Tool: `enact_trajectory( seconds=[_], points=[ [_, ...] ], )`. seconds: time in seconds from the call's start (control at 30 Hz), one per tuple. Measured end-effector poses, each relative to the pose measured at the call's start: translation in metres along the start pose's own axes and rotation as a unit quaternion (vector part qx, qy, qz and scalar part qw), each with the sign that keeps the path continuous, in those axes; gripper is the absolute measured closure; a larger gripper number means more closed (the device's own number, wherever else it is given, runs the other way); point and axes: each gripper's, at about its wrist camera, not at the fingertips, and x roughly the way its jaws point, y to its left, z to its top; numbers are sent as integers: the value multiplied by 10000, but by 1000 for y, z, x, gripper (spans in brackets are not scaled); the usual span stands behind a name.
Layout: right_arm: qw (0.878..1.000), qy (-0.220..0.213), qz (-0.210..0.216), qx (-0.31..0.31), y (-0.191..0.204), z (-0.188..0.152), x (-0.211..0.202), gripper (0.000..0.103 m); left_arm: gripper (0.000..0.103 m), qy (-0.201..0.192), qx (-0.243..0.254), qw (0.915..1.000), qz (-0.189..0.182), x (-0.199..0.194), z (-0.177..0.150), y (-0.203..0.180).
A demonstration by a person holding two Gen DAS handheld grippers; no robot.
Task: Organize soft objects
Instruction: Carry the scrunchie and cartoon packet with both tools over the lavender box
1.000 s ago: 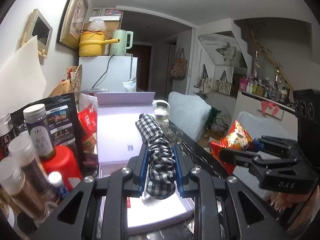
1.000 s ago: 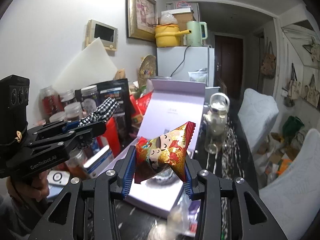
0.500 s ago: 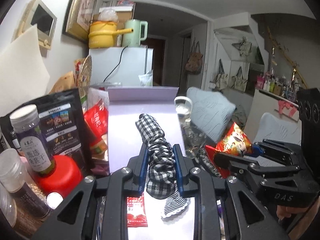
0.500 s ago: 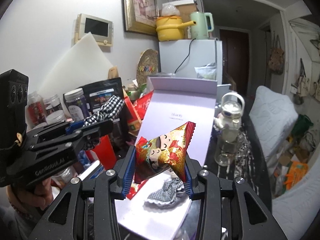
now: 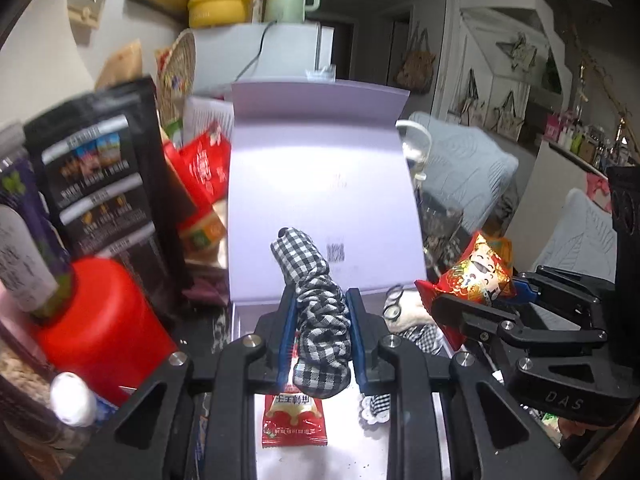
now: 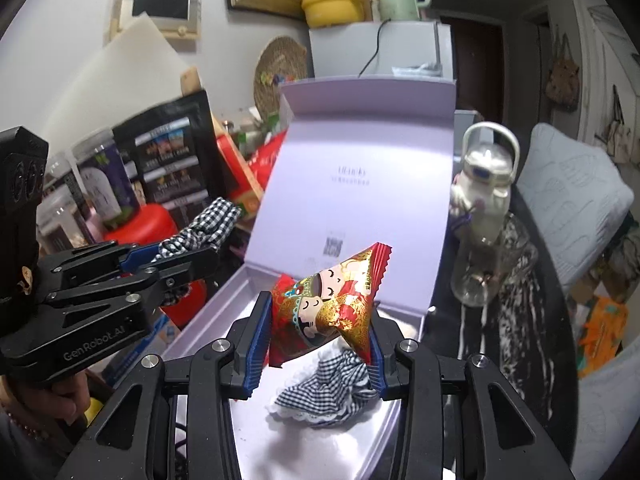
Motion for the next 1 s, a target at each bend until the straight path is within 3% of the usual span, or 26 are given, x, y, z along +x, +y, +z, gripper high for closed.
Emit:
enact_trajectory(
  seconds=[0.3,0.6,1.0],
  points=[
    [9998,202,21,44,1,-8,20,60,79,570,-76,9981,-220,31,-7,5],
    [9988,477,-33,100,0,-15,33,60,79,1123,-153,9934,-172,56,-16,10],
    [9974,643,-165,287,-13,-18,33,60,75,1472,-78,9890,-115,64,-20,0]
  ],
)
